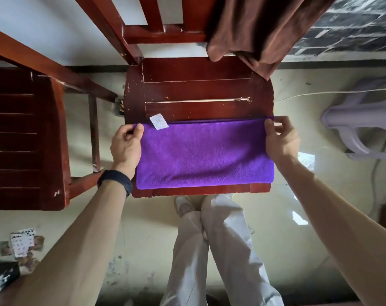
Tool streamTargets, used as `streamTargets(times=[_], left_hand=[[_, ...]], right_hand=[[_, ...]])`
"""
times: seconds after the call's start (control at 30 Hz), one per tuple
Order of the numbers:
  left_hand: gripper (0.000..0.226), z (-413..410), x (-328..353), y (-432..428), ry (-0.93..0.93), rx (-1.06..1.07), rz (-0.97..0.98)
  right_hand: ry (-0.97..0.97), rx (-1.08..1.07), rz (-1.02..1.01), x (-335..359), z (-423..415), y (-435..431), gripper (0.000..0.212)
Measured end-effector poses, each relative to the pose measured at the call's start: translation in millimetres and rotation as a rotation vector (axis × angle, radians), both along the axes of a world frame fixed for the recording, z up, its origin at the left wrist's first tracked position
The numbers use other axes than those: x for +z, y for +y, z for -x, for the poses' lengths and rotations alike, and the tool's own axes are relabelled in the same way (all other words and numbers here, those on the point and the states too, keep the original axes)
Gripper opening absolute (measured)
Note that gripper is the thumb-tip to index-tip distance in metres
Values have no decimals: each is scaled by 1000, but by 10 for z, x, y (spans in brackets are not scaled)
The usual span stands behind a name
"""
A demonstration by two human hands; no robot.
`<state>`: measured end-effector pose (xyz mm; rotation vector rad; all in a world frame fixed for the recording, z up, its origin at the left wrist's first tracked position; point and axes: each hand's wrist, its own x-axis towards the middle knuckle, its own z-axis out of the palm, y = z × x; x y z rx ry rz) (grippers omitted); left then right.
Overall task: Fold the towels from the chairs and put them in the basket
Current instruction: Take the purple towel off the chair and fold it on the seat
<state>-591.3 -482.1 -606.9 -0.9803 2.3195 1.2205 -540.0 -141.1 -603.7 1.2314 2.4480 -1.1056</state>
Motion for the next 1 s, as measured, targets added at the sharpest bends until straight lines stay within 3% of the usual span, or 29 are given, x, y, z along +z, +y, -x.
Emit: streamTargets(times=[0.27, 0.4, 0.5, 0.6, 0.7, 0.8, 1.0], left_hand=[[29, 90, -23, 91, 36, 21, 101], [38, 77, 29, 120, 77, -295, 474], [45, -156, 83, 209, 303, -516, 718], [44, -569, 49, 458, 417, -834, 653], [61, -804, -86, 627, 278, -880, 585], [71, -821, -256, 526, 142, -895, 626], [77, -685, -363, 325, 159, -968, 605]], right_hand=[[-8, 59, -157, -58, -16, -124, 26], [-67, 136, -319, -50, -66, -111, 31], [7, 169, -457, 108, -86, -276, 39], [239, 589, -530, 155, -179, -672, 27], [251, 862, -503, -33, -196, -975, 38], [73, 955, -534, -229, -70, -923, 53], [-9, 842, -592, -375, -60, -681, 57]])
